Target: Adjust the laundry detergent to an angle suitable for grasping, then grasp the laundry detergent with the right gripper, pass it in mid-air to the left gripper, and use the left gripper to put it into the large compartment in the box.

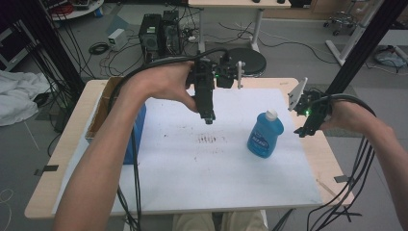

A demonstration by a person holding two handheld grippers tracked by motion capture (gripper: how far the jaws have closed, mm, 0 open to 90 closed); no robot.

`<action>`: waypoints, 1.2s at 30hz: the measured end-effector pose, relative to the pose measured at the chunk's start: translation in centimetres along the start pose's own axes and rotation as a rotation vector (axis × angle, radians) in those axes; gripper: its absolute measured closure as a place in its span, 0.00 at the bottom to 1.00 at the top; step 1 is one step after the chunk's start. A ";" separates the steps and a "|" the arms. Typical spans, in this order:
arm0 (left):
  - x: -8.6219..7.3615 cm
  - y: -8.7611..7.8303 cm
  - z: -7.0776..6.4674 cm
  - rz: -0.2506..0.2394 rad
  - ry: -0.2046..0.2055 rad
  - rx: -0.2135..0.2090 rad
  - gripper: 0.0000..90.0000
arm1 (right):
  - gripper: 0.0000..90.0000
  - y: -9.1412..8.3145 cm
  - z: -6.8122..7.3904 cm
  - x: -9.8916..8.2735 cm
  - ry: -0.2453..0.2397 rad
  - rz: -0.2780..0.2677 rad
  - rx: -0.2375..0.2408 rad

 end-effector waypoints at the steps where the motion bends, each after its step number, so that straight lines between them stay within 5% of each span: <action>1: 0.0 0.2 0.0 0.003 -0.001 0.001 0.14 | 0.19 0.0 0.0 0.0 0.000 0.000 0.000; 36: -0.3 1.6 -0.9 0.032 -0.001 -0.010 0.14 | 0.19 -0.8 0.7 -0.8 0.029 -0.016 -0.021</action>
Point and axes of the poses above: each handheld gripper's, and its own axes: y roughly forward along the jaws, x roughly out of its top, z roughly to its left, the point moved 10 cm from there along y, roughly forward along the jaws, and after that the axes turned 5 degrees about -y, right-handed, at the moved point
